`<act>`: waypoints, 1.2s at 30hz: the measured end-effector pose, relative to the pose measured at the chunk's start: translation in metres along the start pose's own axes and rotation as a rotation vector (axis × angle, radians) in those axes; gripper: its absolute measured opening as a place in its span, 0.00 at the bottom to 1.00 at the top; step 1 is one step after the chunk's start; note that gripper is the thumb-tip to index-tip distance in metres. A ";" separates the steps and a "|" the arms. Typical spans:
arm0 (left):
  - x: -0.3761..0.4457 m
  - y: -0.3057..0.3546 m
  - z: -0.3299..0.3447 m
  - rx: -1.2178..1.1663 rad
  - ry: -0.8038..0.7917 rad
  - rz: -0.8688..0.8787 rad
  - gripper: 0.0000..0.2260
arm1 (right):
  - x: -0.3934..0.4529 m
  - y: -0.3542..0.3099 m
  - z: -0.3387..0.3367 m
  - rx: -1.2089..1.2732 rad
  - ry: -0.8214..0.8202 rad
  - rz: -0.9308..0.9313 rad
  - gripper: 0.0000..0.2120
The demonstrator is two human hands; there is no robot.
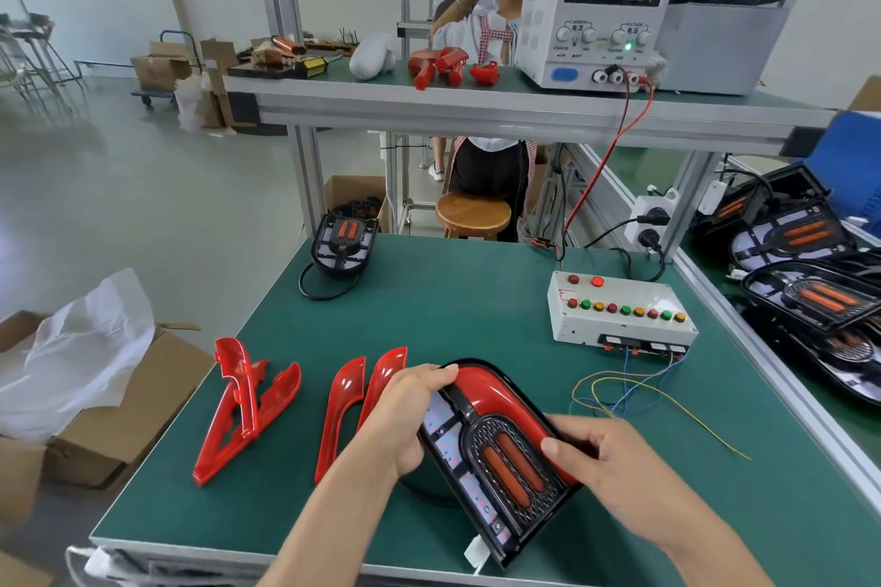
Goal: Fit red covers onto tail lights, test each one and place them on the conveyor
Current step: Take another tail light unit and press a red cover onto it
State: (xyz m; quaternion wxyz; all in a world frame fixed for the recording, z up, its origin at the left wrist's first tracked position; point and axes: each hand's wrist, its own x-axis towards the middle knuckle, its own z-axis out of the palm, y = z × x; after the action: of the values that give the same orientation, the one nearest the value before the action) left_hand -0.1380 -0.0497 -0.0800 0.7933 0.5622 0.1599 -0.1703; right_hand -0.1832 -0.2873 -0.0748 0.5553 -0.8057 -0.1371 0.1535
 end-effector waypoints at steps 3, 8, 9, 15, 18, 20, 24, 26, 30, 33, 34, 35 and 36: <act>0.005 0.001 0.001 0.006 0.001 -0.022 0.05 | -0.005 0.005 0.006 0.004 0.055 -0.033 0.16; 0.009 0.004 0.003 0.045 -0.006 -0.036 0.05 | -0.010 0.010 0.012 -0.027 0.108 -0.059 0.13; 0.011 0.004 0.004 0.057 -0.002 -0.034 0.06 | -0.010 0.011 0.013 -0.029 0.119 -0.054 0.13; 0.022 0.001 0.016 0.120 0.132 -0.059 0.07 | -0.009 0.015 0.016 -0.069 0.237 0.015 0.13; 0.026 0.001 0.019 0.102 0.168 -0.034 0.05 | -0.011 0.018 0.020 -0.041 0.296 0.036 0.16; 0.027 0.001 0.019 0.113 0.178 0.033 0.08 | -0.012 0.023 0.023 -0.032 0.369 0.058 0.17; 0.013 0.002 0.016 0.105 0.208 0.229 0.09 | -0.010 0.033 0.035 0.085 0.552 0.148 0.10; 0.005 0.004 0.006 0.284 0.282 0.377 0.06 | -0.008 0.035 0.042 0.190 0.624 0.213 0.03; -0.016 0.014 -0.028 0.895 0.617 0.607 0.03 | -0.004 0.029 0.051 0.186 0.725 0.245 0.02; -0.029 0.025 -0.060 1.124 0.854 0.658 0.06 | -0.005 0.018 0.052 0.106 0.698 0.249 0.02; -0.034 0.030 -0.072 1.167 0.928 0.652 0.08 | -0.005 0.015 0.051 0.087 0.685 0.250 0.02; -0.038 0.035 -0.084 1.203 0.988 0.619 0.11 | -0.005 0.013 0.050 0.073 0.671 0.250 0.01; -0.041 0.039 -0.096 1.232 1.031 0.549 0.13 | -0.006 0.011 0.050 0.061 0.661 0.249 0.01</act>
State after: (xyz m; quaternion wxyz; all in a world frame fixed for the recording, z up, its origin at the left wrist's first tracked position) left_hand -0.1632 0.0566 -0.0591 0.1865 0.9200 0.2381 0.2492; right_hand -0.2078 -0.2506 -0.1012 0.5705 -0.8055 0.1540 -0.0449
